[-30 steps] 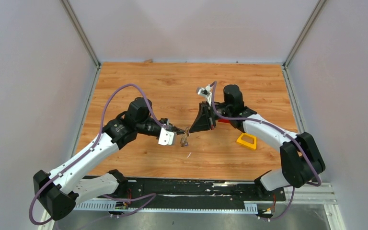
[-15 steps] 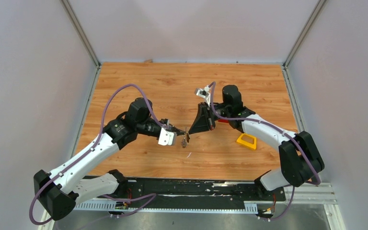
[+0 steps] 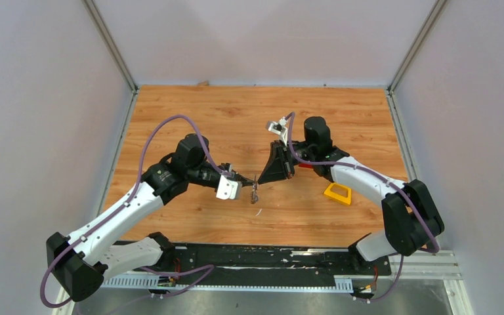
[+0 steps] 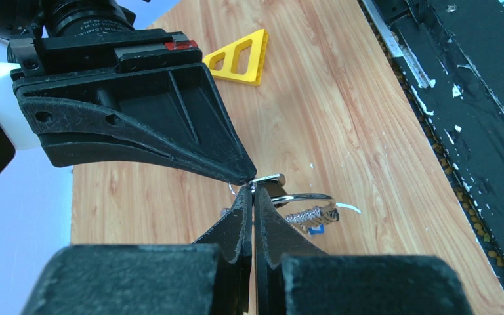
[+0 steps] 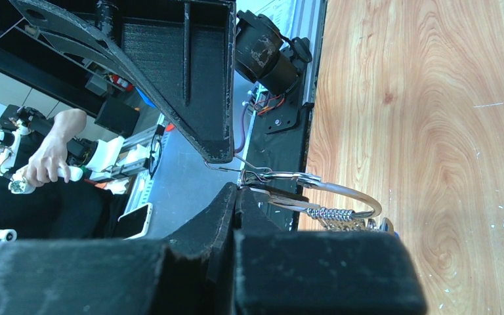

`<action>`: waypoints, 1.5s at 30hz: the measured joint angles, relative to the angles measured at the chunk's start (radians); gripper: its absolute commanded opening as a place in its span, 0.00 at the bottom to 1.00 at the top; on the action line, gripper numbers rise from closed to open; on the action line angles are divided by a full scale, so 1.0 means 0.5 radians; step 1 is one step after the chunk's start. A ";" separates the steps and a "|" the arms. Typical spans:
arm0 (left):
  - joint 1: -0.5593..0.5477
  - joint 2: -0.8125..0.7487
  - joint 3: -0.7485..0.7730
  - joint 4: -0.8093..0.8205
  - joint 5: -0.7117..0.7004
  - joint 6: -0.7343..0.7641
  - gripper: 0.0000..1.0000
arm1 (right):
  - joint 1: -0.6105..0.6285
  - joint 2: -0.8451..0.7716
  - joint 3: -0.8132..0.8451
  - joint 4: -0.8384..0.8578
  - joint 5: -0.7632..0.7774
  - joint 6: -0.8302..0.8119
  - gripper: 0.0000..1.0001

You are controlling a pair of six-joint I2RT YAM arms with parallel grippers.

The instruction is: Put the keys on the keyring

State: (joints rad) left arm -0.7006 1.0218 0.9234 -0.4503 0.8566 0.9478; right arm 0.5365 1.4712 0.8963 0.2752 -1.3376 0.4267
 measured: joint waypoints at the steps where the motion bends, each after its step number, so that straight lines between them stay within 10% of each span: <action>1: 0.000 0.001 0.000 0.000 0.000 0.000 0.00 | -0.001 0.000 0.000 0.001 0.000 0.000 0.00; 45: 0.000 0.002 0.000 0.000 -0.019 0.005 0.00 | 0.052 0.027 0.000 0.102 -0.085 0.080 0.00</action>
State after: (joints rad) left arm -0.7006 1.0225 0.9234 -0.4503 0.8471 0.9501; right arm 0.5625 1.4845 0.8963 0.3264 -1.3800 0.4667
